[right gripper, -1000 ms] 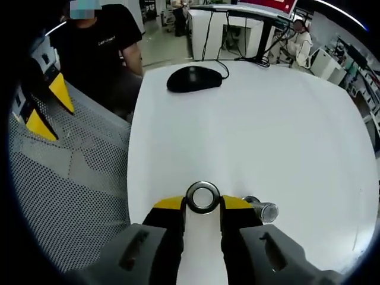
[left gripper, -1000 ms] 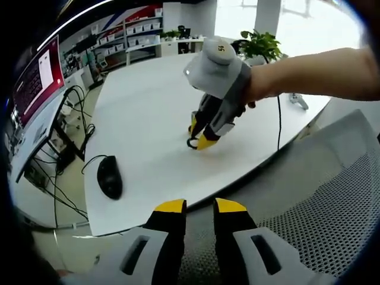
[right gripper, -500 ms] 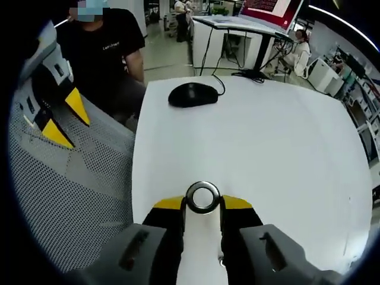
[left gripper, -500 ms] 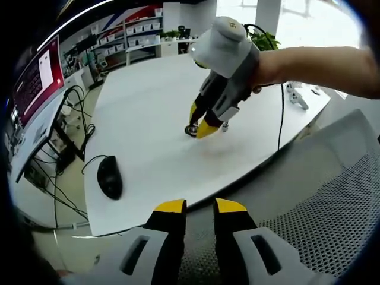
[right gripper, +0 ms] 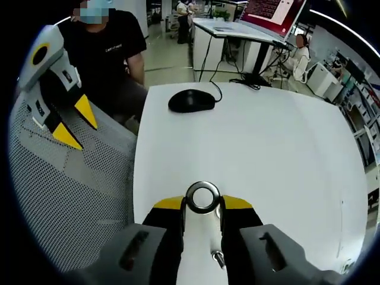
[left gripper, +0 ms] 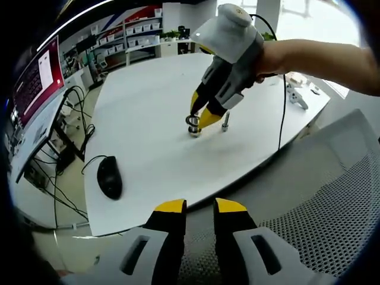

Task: Place the washer onto the threaded stud by aligning its center hole with the stud, sliding it down to the base, and recovering from edge contact or off-axis alignment until the washer reaches the visible bottom stop.

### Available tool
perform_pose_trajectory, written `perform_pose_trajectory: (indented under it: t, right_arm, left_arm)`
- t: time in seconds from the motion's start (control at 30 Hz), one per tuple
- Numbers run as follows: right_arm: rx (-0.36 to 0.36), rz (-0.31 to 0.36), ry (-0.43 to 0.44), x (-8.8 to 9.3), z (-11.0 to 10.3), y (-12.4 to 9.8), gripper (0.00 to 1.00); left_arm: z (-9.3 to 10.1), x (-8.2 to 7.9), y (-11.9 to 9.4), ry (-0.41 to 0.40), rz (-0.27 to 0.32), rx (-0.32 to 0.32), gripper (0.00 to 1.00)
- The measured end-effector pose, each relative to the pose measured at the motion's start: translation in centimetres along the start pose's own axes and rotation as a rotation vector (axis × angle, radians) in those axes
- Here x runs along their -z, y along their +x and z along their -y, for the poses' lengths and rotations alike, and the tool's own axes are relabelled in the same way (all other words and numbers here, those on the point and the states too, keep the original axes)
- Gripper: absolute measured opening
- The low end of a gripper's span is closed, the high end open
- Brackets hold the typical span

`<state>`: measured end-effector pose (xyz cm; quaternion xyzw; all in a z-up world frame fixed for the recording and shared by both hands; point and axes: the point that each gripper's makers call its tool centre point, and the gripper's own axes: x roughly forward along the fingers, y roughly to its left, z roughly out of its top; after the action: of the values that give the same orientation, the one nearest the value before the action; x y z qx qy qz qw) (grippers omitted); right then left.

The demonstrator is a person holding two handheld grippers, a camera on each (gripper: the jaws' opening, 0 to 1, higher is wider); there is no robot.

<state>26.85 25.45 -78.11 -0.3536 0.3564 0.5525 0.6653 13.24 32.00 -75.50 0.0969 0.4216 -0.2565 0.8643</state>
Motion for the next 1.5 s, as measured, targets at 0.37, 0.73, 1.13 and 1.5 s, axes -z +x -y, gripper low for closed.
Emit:
perform_pose_trajectory:
  t: [0.37, 0.73, 1.13, 1.5]
  right_arm:
    - [0.013, -0.021, -0.039, 0.1, 1.0, -0.9, 0.24]
    - [0.032, -0.067, -0.066, 1.0, 2.3, -0.9, 0.24]
    - [0.037, -0.113, -0.071, 1.9, 3.3, -0.1, 0.24]
    - [0.021, -0.143, -0.075, 2.4, 3.5, 0.7, 0.24]
  left_arm:
    - [0.1, -0.1, -0.1, 0.0, 0.003, 0.0, 0.16]
    - [0.2, -0.1, -0.2, 0.0, 0.004, 0.0, 0.16]
    - [0.1, -0.1, 0.0, 0.0, 0.003, 0.003, 0.16]
    - [0.3, -0.2, -0.2, -0.002, 0.002, 0.006, 0.16]
